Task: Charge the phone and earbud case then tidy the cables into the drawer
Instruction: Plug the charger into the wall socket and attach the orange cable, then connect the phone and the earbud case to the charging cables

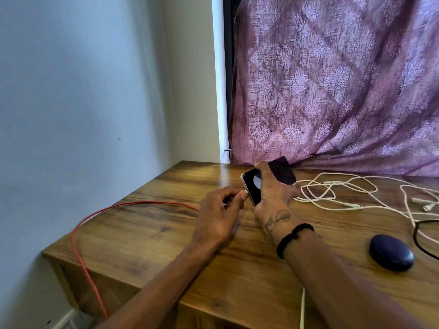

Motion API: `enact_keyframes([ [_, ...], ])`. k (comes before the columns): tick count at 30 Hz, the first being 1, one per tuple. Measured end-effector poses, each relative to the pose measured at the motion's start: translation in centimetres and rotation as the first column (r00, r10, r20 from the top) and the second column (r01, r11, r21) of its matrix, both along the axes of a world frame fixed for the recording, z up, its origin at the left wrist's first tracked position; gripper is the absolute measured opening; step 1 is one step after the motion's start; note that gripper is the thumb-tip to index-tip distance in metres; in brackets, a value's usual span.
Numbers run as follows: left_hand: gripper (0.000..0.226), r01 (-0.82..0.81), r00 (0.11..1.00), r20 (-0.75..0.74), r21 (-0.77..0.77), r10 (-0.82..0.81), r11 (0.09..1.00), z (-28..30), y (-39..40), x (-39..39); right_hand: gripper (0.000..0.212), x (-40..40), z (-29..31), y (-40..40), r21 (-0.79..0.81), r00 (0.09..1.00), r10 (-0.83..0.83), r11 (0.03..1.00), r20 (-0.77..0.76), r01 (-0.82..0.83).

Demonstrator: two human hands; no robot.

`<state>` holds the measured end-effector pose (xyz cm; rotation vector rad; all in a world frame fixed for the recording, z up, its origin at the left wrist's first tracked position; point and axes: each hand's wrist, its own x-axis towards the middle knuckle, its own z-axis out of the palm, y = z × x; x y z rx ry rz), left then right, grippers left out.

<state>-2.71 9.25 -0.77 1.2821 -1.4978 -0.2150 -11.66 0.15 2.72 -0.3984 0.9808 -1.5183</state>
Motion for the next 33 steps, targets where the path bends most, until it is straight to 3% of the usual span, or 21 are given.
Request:
enact_keyframes([
  [8,0.022,-0.006,0.998,-0.058,0.108,0.012,0.994,-0.5,-0.3,0.6,0.105,0.7,-0.9,0.2,-0.242,0.943,-0.102,0.970,-0.317,0.024],
  [11,0.020,0.024,0.992,-0.123,0.155,-0.005,0.988,-0.5,0.0,0.9,0.106,1.0,-1.3,0.1,-0.263,0.930,-0.096,0.965,-0.354,-0.001],
  [14,0.022,0.018,0.990,-0.142,0.169,0.006,0.986,-0.4,0.1,1.1,0.093,1.0,-1.6,-0.2,-0.270,0.911,-0.081,0.962,-0.403,-0.034],
  [17,0.027,-0.067,0.984,-0.153,0.170,0.093,0.983,-0.3,0.1,0.8,0.088,1.4,-1.8,-0.9,-0.172,0.875,0.076,0.969,-0.478,-0.179],
  [21,0.037,-0.251,0.967,-0.008,0.138,0.255,0.958,-0.3,0.3,0.7,0.061,1.5,-2.5,-1.0,-0.036,0.745,0.402,0.869,-0.533,-0.494],
  [23,0.042,-0.260,0.965,0.010,0.139,0.262,0.955,-0.3,0.7,0.9,0.067,1.6,-2.8,-1.0,-0.021,0.701,0.440,0.839,-0.561,-0.544],
  [26,0.046,-0.333,0.943,0.066,0.131,0.326,0.934,-0.7,0.5,1.6,0.058,1.3,-2.5,-1.3,-0.012,0.657,0.408,0.844,-0.634,-0.536],
  [31,0.042,-0.475,0.861,0.279,0.139,0.426,0.869,-1.4,0.1,2.4,0.051,-1.0,-1.6,-0.4,0.031,0.484,0.335,0.845,-0.809,-0.533],
  [33,0.035,-0.491,0.842,0.346,0.171,0.414,0.854,-1.3,0.2,2.4,0.054,-1.7,-1.1,-0.3,-0.013,0.378,0.215,0.855,-0.901,-0.518],
])
